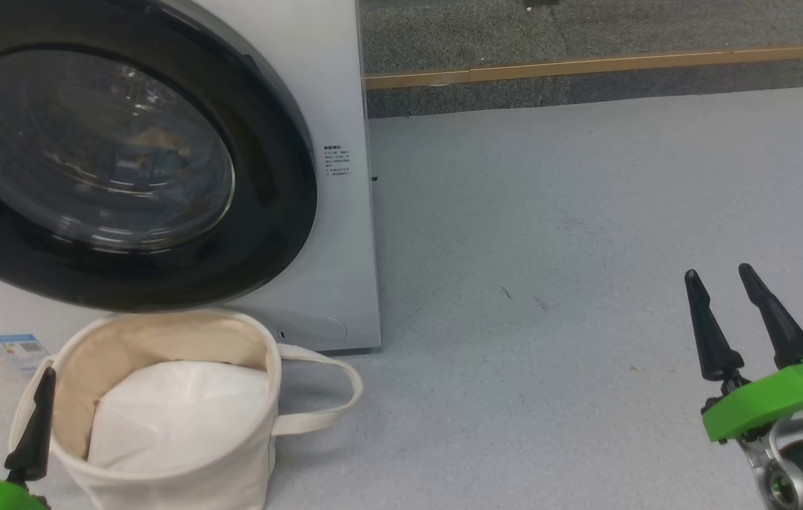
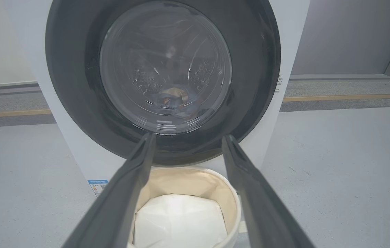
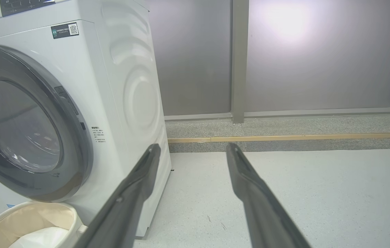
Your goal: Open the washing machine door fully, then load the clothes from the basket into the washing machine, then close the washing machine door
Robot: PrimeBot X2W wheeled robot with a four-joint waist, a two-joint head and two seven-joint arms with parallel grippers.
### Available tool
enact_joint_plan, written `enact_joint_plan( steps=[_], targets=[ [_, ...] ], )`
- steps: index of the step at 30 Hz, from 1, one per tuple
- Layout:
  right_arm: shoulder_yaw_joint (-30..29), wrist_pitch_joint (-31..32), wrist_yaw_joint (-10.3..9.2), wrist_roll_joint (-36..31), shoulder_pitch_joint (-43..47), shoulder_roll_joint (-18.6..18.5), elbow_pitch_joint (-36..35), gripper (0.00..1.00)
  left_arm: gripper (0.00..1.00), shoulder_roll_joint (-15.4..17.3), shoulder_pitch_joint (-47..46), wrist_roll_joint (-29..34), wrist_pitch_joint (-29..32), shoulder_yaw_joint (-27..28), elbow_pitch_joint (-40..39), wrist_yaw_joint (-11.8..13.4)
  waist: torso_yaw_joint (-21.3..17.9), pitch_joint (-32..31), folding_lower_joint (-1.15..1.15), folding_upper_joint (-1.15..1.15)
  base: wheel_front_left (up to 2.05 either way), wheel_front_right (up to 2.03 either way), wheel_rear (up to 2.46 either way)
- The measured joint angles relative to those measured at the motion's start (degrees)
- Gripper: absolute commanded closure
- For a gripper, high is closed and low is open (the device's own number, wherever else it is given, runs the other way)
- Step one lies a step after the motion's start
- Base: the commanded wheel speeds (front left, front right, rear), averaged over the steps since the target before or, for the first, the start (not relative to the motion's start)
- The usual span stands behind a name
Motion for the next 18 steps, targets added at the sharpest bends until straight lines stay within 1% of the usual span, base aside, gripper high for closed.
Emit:
enact_joint_plan(
  steps=[18],
  targets=[
    [-1.08, -0.08, 0.00, 0.00, 0.00, 0.01, 0.58, 0.00, 0.00, -0.01, -1.25, 0.16, -0.01, -0.23, 0.35, -0.55, 0.45, 0.30, 0.00, 0.00, 0.00, 0.00, 0.00]
  ],
)
